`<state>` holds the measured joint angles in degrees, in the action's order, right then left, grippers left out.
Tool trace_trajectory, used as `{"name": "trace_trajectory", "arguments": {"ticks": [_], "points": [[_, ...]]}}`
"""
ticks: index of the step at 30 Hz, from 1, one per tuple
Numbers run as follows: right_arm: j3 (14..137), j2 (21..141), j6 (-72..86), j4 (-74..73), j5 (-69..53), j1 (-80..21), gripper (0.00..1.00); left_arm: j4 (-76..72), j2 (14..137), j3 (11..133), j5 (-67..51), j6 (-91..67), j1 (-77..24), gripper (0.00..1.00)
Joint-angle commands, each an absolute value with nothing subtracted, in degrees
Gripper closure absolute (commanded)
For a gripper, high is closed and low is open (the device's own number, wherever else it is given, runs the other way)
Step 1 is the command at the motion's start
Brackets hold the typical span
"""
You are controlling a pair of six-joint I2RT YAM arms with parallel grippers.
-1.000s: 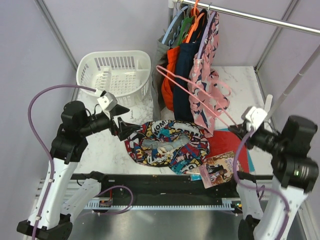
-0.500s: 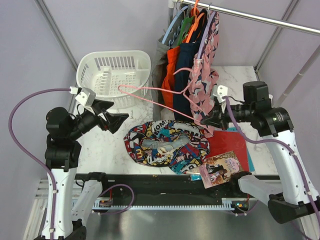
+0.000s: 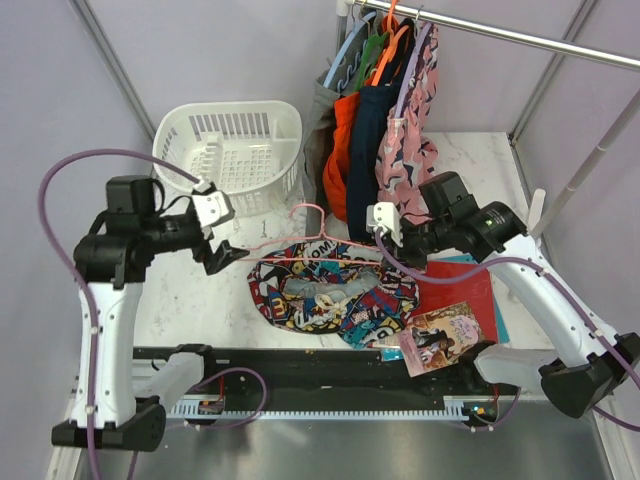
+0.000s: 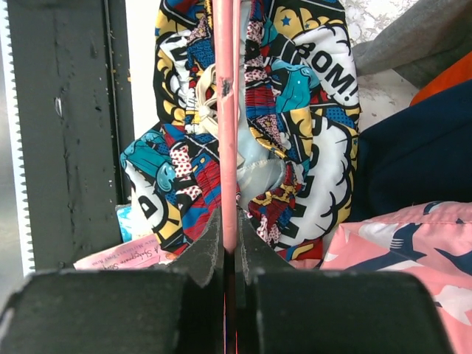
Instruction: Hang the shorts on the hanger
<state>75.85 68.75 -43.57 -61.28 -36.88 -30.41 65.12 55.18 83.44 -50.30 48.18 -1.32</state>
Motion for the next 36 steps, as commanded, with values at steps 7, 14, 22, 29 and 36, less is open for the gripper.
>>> {"name": "trace_trajectory", "arguments": {"ticks": [7,14,22,29,36], "points": [[74.7,67.7,-44.5,-58.3,-36.0,-32.7,1.0,63.0,55.6,65.6,-45.1,59.3,-13.5,0.09],[74.7,68.2,-44.0,-57.2,-35.4,-34.5,0.78,55.5,57.3,60.4,-43.0,51.3,-20.6,0.98],[79.5,71.0,-39.4,-52.1,-37.1,-35.1,0.17,51.2,59.2,58.7,-44.1,44.5,-21.1,0.98],[87.3,77.9,-33.1,-49.2,-37.1,-41.2,0.02,50.3,63.1,59.4,-42.9,41.7,-24.3,0.98],[91.6,84.3,-34.7,-51.9,-39.1,-43.9,0.76,48.2,65.0,60.1,-43.6,37.1,-24.8,0.98]]}}
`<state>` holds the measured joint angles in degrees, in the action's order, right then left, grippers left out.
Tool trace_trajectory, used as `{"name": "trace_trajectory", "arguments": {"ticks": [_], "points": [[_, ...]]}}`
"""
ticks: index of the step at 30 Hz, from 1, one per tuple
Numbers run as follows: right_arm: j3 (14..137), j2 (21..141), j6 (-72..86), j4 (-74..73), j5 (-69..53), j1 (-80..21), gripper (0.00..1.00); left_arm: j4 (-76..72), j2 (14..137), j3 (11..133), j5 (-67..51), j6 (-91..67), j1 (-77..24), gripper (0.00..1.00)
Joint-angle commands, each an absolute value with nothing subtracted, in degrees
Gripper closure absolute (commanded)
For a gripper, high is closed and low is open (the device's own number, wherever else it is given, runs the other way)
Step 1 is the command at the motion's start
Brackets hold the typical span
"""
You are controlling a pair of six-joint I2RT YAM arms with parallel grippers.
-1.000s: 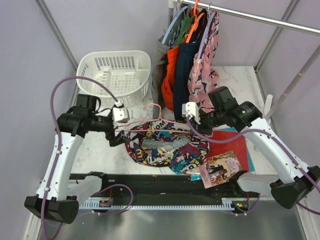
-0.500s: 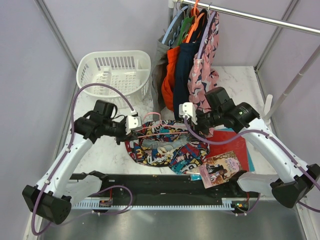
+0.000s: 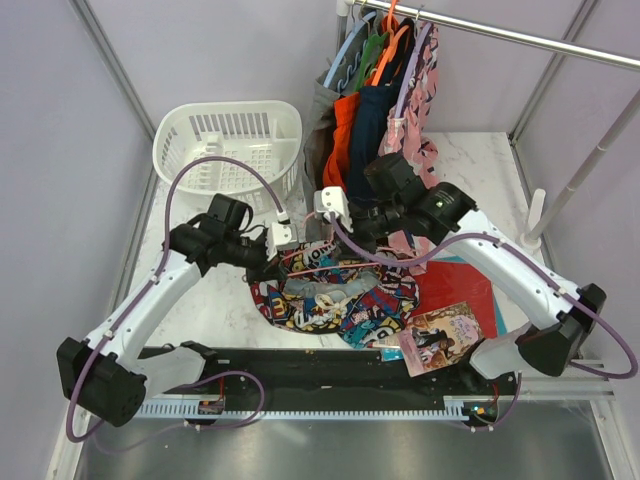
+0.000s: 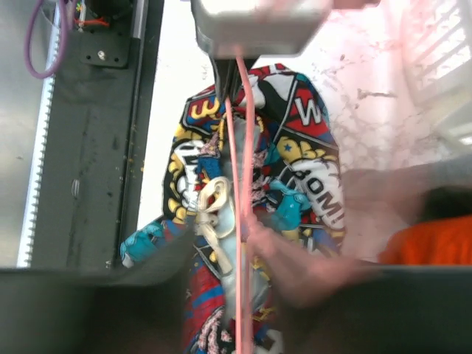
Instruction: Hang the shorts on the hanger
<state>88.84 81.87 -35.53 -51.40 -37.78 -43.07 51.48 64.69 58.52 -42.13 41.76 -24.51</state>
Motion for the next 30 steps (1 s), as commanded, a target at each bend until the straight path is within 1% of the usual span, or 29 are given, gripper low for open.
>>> {"name": "trace_trajectory", "arguments": {"ticks": [1,2,4,5,6,7,10,12,17,20,21,22,23,24,30], "points": [[91.3,84.2,-35.2,-51.8,-38.7,-43.9,0.93,48.2,65.0,60.1,-43.7,36.9,-24.8,0.98],[90.9,83.6,-35.7,-51.8,-38.1,-43.9,1.0,48.0,65.0,59.9,-43.4,36.6,-24.8,0.87],[89.7,82.7,-37.2,-52.5,-36.0,-43.9,1.0,47.8,64.7,59.5,-42.3,35.6,-24.4,0.7],[89.5,81.7,-38.0,-54.0,-35.2,-43.9,1.0,47.9,64.1,58.9,-42.5,35.4,-23.0,0.57],[89.0,81.2,-39.2,-55.1,-34.3,-43.8,1.0,47.8,63.5,58.6,-44.2,35.6,-21.9,0.52],[88.5,80.6,-40.9,-56.1,-32.3,-43.8,1.0,47.7,62.7,58.4,-45.3,35.9,-19.1,0.46],[85.7,77.1,-42.5,-59.0,-29.0,-43.5,1.0,48.2,59.6,57.1,-46.1,38.4,-15.6,0.35],[83.9,75.9,-42.8,-60.7,-28.0,-43.2,1.0,48.7,58.5,55.5,-44.2,41.1,-15.4,0.35],[81.0,72.6,-45.1,-62.8,-23.1,-42.1,1.0,48.6,59.8,52.1,-43.9,41.7,-16.1,0.34],[79.2,72.5,-45.6,-61.8,-21.2,-41.7,1.0,44.8,61.2,50.5,-38.0,40.3,-21.1,0.34],[78.9,72.9,-45.6,-61.5,-20.4,-41.7,1.0,42.3,61.5,49.9,-33.0,39.2,-22.9,0.34],[78.8,73.9,-45.4,-61.1,-20.4,-41.7,1.0,41.1,62.2,49.3,-30.8,39.1,-26.3,0.34],[78.7,74.5,-45.4,-60.6,-20.4,-41.7,1.0,40.2,62.8,48.4,-29.1,38.9,-27.6,0.34],[78.6,74.9,-45.3,-60.2,-21.0,-41.6,1.0,39.1,63.5,48.1,-26.0,38.3,-28.4,0.34],[78.0,77.3,-45.0,-58.0,-21.4,-41.7,1.0,34.0,69.5,48.9,-20.4,36.7,-30.1,0.37]]}}
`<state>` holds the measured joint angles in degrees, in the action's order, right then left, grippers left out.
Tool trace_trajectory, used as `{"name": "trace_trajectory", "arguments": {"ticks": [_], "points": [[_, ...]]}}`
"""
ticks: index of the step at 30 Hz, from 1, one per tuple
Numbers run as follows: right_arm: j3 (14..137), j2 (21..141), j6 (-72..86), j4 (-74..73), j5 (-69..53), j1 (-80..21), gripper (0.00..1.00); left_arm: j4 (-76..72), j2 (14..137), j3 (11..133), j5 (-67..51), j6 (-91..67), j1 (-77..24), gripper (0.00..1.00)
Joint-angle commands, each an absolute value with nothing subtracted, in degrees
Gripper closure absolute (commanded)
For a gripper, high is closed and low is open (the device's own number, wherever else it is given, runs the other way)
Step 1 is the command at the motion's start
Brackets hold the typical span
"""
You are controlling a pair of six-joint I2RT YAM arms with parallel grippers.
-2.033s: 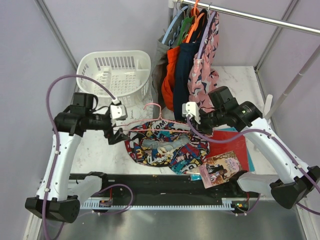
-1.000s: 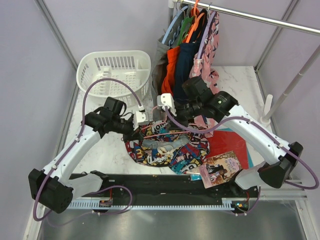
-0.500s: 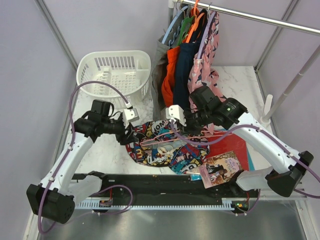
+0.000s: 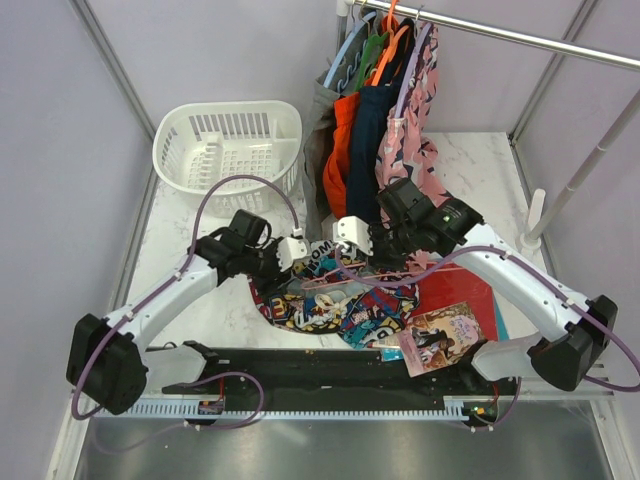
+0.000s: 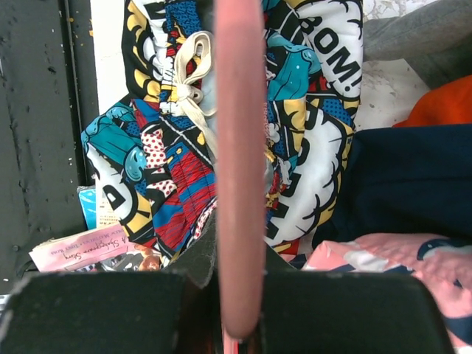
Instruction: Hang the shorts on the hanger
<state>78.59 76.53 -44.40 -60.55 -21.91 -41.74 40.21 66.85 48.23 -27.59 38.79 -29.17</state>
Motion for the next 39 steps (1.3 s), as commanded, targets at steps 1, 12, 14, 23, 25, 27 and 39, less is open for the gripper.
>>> {"name": "trace_trajectory", "arguments": {"ticks": [1,12,14,23,25,27,39], "points": [[77.7,77.6,-45.0,-57.7,-21.2,-41.7,1.0,32.9,70.0,48.8,-19.5,36.4,-30.8,0.37],[72.7,77.0,-42.5,-51.0,-22.5,-41.7,1.0,32.9,70.0,47.3,-21.3,36.7,-31.8,0.93],[72.2,76.6,-41.1,-49.1,-23.2,-41.7,1.0,34.0,67.9,48.4,-22.1,36.0,-31.8,0.98],[74.4,79.0,-38.1,-44.0,-29.4,-42.0,1.0,43.1,67.0,58.1,-24.0,32.0,-31.8,0.98],[74.4,79.5,-37.7,-41.8,-31.8,-42.4,1.0,44.2,67.3,59.8,-24.9,31.6,-31.8,0.98],[74.4,80.1,-37.8,-40.9,-33.6,-42.5,1.0,44.1,67.3,60.6,-25.6,30.7,-31.8,0.98],[71.8,80.5,-34.9,-30.9,-40.3,-42.2,1.0,51.7,59.6,62.7,-39.6,37.3,-17.4,0.3]]}}
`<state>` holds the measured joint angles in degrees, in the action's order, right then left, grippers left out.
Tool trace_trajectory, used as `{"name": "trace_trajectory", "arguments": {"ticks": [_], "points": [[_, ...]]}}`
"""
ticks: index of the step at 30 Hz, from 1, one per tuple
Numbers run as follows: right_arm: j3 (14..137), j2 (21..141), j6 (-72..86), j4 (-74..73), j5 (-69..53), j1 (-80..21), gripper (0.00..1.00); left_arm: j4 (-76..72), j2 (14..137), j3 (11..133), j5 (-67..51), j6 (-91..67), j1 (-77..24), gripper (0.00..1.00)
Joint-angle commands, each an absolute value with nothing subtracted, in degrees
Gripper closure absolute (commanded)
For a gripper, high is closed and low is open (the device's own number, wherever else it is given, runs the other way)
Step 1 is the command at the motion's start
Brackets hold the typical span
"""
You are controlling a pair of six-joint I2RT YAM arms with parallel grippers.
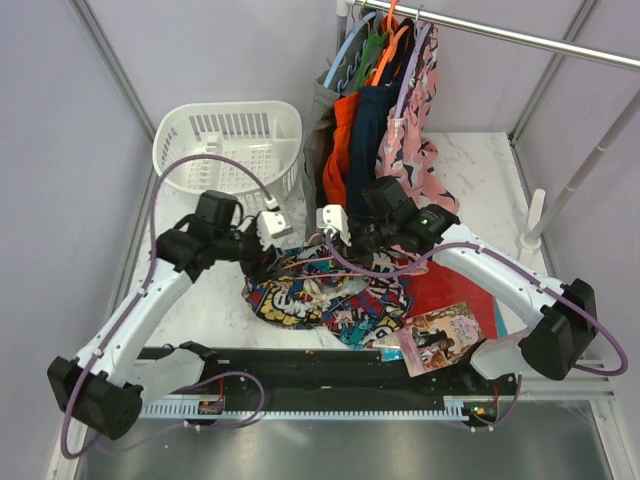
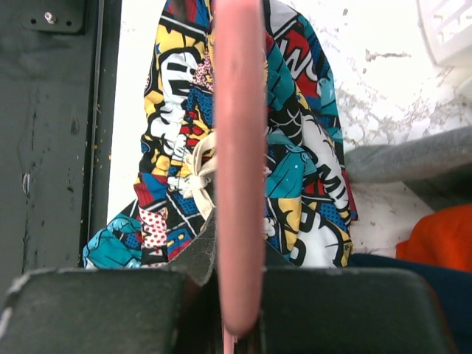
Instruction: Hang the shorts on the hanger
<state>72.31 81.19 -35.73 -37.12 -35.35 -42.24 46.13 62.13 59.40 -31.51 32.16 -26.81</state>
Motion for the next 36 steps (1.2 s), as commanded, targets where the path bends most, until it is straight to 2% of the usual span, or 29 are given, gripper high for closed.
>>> {"name": "trace_trajectory", "arguments": {"ticks": [1,3,7,10,12,15,19,20,23,24,26,27,28,29,30,31,32,33,34,36], "points": [[71.5,80.5,-35.2,-30.8,-40.3,-42.3,1.0,53.9,60.1,63.8,-40.9,40.3,-15.3,0.3],[71.5,80.6,-35.9,-30.8,-40.7,-41.9,1.0,58.9,60.6,63.8,-41.1,49.6,-12.8,0.29],[71.4,80.3,-36.6,-30.6,-41.5,-41.7,1.0,57.8,58.5,59.2,-40.3,58.8,-12.4,0.26],[71.1,80.0,-36.0,-30.1,-42.1,-41.6,1.0,55.5,59.1,57.8,-43.3,59.9,-12.6,0.24],[71.0,79.5,-35.9,-29.8,-42.1,-41.6,1.0,54.8,61.3,57.7,-44.9,60.3,-13.4,0.18],[70.7,78.9,-35.9,-29.0,-42.3,-41.7,1.0,52.3,63.8,56.2,-44.6,60.3,-15.1,0.15],[70.9,79.1,-35.4,-28.0,-42.6,-41.7,1.0,48.0,65.3,53.4,-44.2,60.2,-18.1,0.18],[71.0,79.3,-35.3,-27.9,-42.8,-41.7,1.0,46.8,65.7,52.7,-43.7,60.1,-18.8,0.21],[71.2,79.6,-35.2,-27.0,-43.4,-41.7,1.0,45.1,67.7,51.5,-43.0,58.7,-20.4,0.47],[71.2,79.6,-35.1,-26.7,-43.6,-41.7,1.0,43.7,68.0,51.5,-43.0,57.7,-20.4,0.59],[71.3,79.8,-34.7,-26.0,-43.7,-41.7,1.0,41.8,68.1,51.7,-43.9,53.5,-20.5,0.71],[71.4,80.2,-34.4,-25.8,-43.9,-41.7,1.0,40.4,67.8,51.9,-44.6,51.8,-20.5,0.86],[71.4,80.3,-34.0,-25.5,-43.7,-41.7,1.0,39.8,67.4,52.1,-45.5,48.3,-20.6,0.95],[71.5,80.4,-33.6,-25.2,-43.2,-41.7,1.0,38.9,66.8,52.0,-46.3,45.8,-20.5,0.98],[71.5,80.6,-32.6,-25.2,-41.7,-41.7,0.96,38.0,66.7,52.0,-46.1,43.2,-20.4,0.98],[71.9,80.4,-31.6,-25.2,-40.0,-41.7,0.83,37.4,66.8,51.9,-45.8,39.7,-20.2,0.98],[71.9,79.6,-30.4,-25.3,-38.3,-41.4,0.68,37.2,67.3,51.9,-44.8,38.3,-20.0,0.98],[71.8,78.8,-29.3,-25.3,-36.5,-41.3,0.4,37.0,67.5,51.6,-44.7,37.1,-18.6,0.98],[71.0,77.6,-27.1,-25.3,-32.5,-41.1,0.29,36.9,67.8,51.6,-44.6,35.3,-17.8,0.98],[69.9,73.4,-26.3,-26.3,-29.0,-40.7,0.21,37.0,67.2,50.9,-46.0,34.6,-15.5,0.98]]}}
